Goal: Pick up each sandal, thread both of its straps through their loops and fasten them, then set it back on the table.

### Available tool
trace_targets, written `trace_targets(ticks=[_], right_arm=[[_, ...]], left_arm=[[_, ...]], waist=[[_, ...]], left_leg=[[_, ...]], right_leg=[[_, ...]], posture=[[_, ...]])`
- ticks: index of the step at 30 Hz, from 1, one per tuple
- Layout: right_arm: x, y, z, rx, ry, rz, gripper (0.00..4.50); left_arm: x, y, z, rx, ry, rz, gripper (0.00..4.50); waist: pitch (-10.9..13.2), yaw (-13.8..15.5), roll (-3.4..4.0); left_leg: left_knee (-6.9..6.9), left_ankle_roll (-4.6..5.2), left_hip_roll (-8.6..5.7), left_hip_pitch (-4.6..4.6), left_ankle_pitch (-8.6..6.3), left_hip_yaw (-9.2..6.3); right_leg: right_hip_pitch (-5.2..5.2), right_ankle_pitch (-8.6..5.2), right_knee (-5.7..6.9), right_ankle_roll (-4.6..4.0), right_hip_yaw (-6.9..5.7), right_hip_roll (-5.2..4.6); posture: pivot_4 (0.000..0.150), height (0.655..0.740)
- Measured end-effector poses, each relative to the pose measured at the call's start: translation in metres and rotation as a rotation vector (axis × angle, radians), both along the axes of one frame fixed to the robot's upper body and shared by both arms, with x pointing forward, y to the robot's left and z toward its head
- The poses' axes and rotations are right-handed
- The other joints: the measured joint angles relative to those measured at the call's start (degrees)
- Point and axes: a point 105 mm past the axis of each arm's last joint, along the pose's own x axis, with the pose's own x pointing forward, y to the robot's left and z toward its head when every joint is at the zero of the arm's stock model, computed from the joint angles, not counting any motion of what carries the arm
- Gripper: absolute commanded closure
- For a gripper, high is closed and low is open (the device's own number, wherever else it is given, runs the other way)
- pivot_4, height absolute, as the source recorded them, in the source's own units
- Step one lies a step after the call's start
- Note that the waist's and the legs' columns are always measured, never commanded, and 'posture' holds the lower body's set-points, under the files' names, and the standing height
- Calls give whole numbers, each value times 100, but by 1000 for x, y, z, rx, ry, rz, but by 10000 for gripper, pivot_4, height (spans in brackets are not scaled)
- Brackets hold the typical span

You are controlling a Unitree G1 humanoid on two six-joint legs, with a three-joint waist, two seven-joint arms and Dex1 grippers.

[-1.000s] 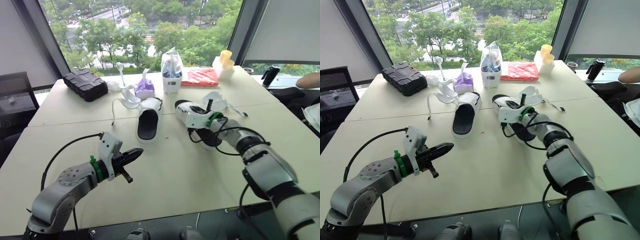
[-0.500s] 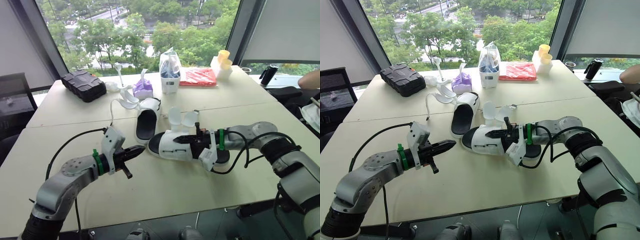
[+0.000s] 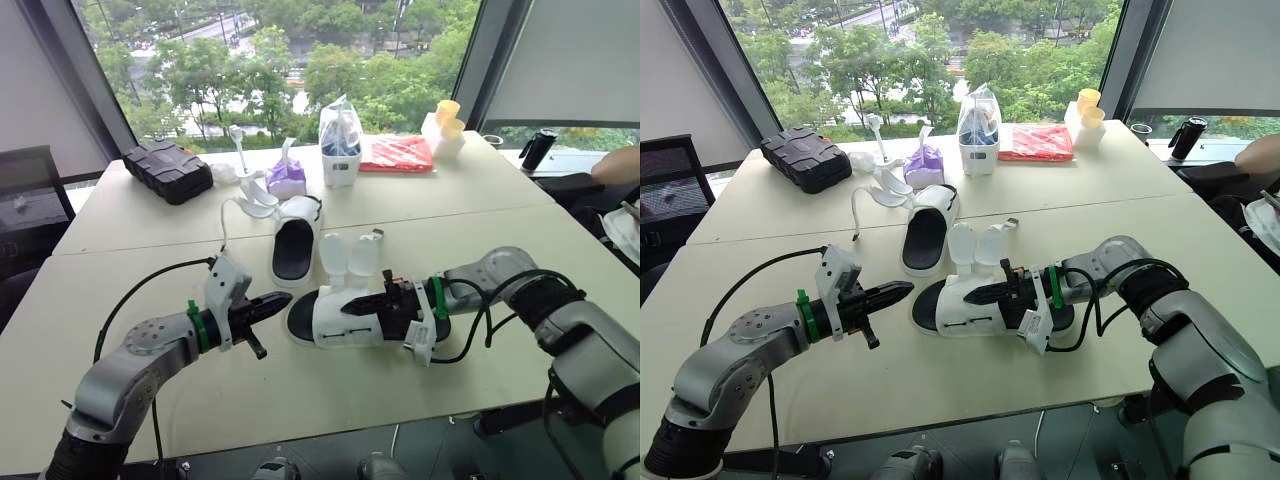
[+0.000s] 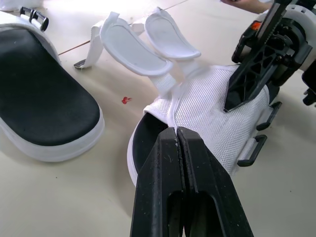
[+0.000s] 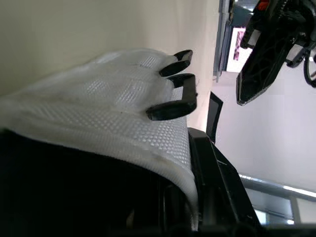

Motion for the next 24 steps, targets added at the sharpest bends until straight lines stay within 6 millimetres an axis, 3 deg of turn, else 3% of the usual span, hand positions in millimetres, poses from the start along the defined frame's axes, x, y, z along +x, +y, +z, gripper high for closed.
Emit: trace_targets(ticks=[13,23,24], right_arm=[[21,4,-1,-62,-145,117,44465],[31,-3,1,-68,-176,87,44465],[31,-3,1,-66,-170,86,41298]], left_arm=[[-1,-4,3,-1,-7,-7,45000],[-2,-5,1,-6,-1,4,45000],[-3,-6,0,-1,-1,0,45000]], waist=[[-1,0,-1],[-1,8,0],[-1,7,0]], left_leg=[[-13,-13,-1,13,7,2],[-21,-14,0,19,8,5],[-22,-14,0,21,8,4]], right_leg=[[0,1,9,-4,14,6],[0,1,11,-5,22,10],[0,1,11,-5,22,10]], posture=[[1500,7400],[1500,7400],[1500,7400]])
